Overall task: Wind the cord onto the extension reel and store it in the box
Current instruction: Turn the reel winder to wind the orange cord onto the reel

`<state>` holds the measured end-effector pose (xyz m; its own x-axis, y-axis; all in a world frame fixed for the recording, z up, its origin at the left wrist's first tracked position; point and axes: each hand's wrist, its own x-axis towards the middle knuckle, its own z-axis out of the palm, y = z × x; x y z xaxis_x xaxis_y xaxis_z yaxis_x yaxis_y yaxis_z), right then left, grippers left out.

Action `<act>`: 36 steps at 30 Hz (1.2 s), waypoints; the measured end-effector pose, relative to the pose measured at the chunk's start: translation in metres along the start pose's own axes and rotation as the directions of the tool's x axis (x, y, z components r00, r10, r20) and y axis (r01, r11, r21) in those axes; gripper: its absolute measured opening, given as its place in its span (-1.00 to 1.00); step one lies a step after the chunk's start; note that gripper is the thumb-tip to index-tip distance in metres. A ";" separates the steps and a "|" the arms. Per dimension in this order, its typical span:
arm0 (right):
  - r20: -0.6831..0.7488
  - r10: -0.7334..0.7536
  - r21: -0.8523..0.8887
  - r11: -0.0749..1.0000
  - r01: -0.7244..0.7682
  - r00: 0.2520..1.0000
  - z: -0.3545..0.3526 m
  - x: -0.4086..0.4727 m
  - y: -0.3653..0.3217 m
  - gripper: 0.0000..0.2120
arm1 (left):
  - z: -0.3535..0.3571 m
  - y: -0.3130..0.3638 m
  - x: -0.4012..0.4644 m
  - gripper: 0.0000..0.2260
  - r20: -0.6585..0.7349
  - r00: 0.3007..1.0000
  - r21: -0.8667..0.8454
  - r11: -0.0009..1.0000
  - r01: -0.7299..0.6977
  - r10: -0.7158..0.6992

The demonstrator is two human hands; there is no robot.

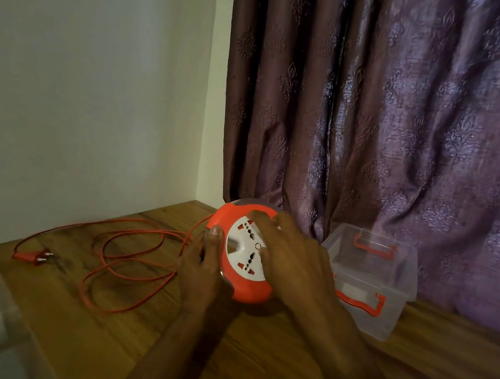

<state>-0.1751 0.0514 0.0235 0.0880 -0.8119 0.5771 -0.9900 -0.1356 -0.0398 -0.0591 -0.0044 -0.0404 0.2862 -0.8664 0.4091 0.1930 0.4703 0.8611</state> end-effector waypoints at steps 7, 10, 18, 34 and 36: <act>0.251 -0.125 0.079 0.991 0.108 0.960 -0.002 -0.001 0.010 -0.48 | -0.002 -0.002 0.004 -0.80 0.005 0.999 -0.024 0.999 0.036 -0.036; 0.217 -0.167 0.082 0.985 0.153 0.962 -0.004 -0.002 0.013 -0.49 | -0.003 -0.004 0.006 -0.74 0.007 0.999 -0.044 0.998 0.053 -0.053; 0.208 -0.158 0.115 0.984 0.137 0.965 0.003 -0.002 0.016 -0.57 | -0.003 -0.006 0.006 -0.71 0.024 0.998 -0.067 0.996 0.063 -0.062; -0.076 0.121 0.069 0.991 -0.116 0.990 0.018 -0.003 0.003 -0.36 | -0.001 -0.003 0.002 -0.71 0.035 0.998 0.019 0.999 -0.049 0.048; -0.075 0.178 0.087 0.981 -0.172 0.981 0.019 -0.004 0.001 -0.35 | 0.000 0.000 0.000 -0.72 0.061 0.996 0.020 0.997 -0.070 0.069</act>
<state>-0.1739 0.0434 0.0054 -0.0983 -0.7784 0.6201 -0.9769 -0.0434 -0.2093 -0.0594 -0.0042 -0.0406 0.2411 -0.8406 0.4850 0.1538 0.5265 0.8361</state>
